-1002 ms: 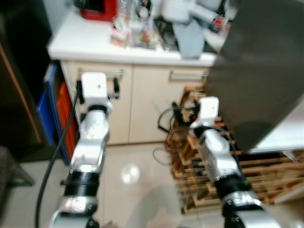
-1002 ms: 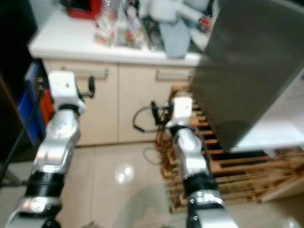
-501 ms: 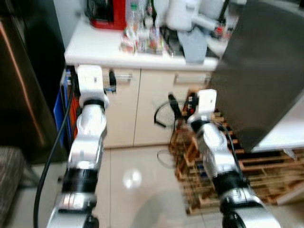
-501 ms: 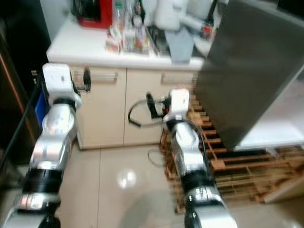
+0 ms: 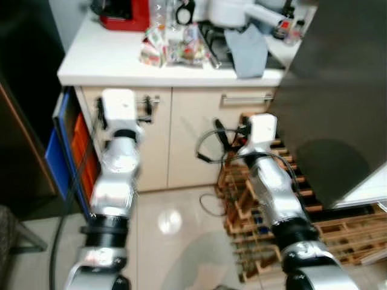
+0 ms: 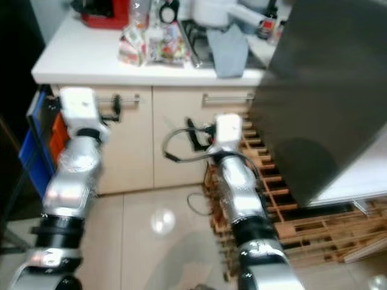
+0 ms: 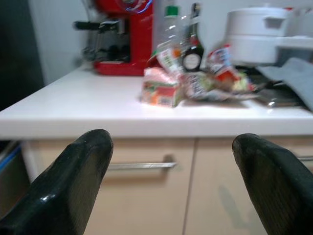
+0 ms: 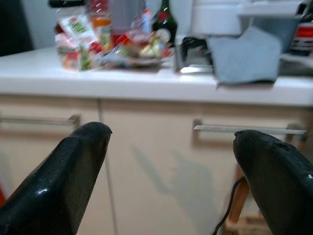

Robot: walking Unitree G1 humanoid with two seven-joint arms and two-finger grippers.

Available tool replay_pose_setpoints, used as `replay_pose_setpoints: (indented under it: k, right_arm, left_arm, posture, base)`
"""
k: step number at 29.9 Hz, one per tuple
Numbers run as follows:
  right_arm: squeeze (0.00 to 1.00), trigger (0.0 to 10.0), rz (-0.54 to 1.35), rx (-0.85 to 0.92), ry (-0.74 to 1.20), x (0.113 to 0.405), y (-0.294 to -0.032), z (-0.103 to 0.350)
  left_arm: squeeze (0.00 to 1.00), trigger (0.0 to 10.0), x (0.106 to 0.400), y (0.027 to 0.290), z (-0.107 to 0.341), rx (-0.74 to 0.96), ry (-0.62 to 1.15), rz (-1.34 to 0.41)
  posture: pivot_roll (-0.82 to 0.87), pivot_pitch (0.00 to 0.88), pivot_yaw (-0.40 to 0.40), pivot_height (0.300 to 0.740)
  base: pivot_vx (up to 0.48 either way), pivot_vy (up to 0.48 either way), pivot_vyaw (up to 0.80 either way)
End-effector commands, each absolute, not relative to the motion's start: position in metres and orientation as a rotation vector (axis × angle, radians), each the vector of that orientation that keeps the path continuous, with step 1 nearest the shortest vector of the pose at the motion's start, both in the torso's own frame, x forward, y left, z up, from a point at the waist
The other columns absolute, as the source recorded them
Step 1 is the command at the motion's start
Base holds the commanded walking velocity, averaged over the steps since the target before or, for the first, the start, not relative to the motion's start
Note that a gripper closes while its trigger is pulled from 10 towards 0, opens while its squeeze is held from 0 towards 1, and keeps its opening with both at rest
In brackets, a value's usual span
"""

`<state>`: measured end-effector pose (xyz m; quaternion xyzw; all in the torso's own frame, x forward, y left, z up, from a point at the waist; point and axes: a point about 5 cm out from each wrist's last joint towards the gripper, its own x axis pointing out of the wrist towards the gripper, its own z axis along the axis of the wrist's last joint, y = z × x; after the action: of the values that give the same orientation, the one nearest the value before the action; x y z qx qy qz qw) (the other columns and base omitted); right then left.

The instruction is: Restocking fridge

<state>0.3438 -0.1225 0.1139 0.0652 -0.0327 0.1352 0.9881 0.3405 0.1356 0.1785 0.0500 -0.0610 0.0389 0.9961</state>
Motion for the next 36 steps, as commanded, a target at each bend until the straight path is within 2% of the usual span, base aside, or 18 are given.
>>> replay_pose_setpoints:
  k: [1, 18, 24, 30, 36]
  right_arm:
    - [0.0, 10.0, 0.294, 0.137, -0.089, 0.346, -0.114, 0.121]
    - [0.0, 10.0, 0.3, 0.14, -0.1, 0.346, -0.112, 0.124]
    - [0.0, 10.0, 0.319, 0.119, -0.175, 0.341, -0.112, 0.143]
    - [0.0, 10.0, 0.439, 0.141, -0.188, 0.334, -0.091, 0.153]
    - [0.0, 10.0, 0.518, 0.151, -0.211, 0.328, -0.083, 0.165]
  left_arm:
    - [0.0, 10.0, 0.342, 0.141, 0.186, 0.107, -0.149, 0.093]
    - [0.0, 10.0, 0.349, 0.153, 0.227, 0.096, -0.292, 0.144]
    - [0.0, 10.0, 0.356, 0.156, 0.285, 0.12, -0.467, 0.11]
    - [0.0, 10.0, 0.374, 0.145, 0.302, 0.115, -0.43, 0.02]
    - [0.0, 10.0, 0.383, 0.147, 0.305, 0.112, -0.375, 0.038]
  posture:
    - [0.02, 0.0, -0.07, 0.74]
    - [0.02, 0.0, -0.071, 0.74]
    - [0.02, 0.0, -0.076, 0.74]
    - [-0.01, 0.0, -0.069, 0.74]
    - [-0.03, 0.0, -0.047, 0.74]
  base:
    - [0.48, 0.0, 0.0]
    - [0.48, 0.0, 0.0]
    - [0.48, 0.0, 0.0]
    - [0.48, 0.0, 0.0]
    - [0.462, 0.0, 0.0]
